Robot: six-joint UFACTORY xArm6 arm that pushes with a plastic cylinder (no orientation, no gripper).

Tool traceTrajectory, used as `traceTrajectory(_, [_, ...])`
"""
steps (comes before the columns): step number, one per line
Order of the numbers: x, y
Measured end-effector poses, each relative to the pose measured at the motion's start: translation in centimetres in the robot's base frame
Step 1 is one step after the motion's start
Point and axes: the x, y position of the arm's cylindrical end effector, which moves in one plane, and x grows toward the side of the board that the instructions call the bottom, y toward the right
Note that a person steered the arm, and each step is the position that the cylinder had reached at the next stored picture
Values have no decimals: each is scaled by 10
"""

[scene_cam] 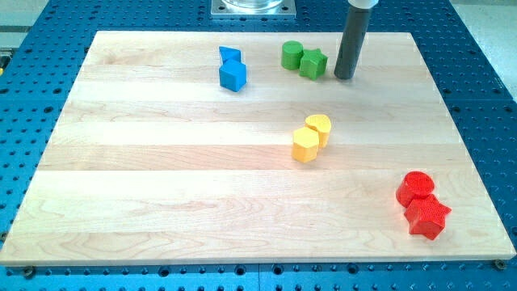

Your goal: Move the green star below the green circle

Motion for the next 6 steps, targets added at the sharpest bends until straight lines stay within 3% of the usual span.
traceTrajectory(1, [-11, -7])
traceTrajectory(2, [-10, -62])
traceTrajectory(3, [-6, -80])
traceTrajectory(6, [-6, -80])
